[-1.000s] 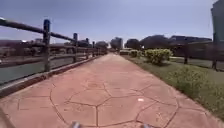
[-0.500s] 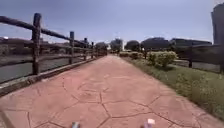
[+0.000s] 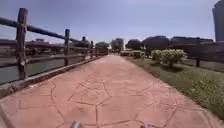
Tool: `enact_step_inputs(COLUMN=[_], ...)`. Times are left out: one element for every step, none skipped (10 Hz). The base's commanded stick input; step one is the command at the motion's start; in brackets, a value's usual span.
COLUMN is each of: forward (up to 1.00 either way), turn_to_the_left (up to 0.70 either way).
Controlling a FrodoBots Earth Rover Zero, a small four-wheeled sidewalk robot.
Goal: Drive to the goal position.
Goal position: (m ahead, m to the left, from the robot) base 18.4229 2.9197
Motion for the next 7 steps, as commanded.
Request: enact_step_inputs(forward=[0.85,0.85,0.85,0.85,0.85,0.85,0.85], turn_to_the_left=[0.0,0.0,0.0,0.0,0.0,0.0,0.0])
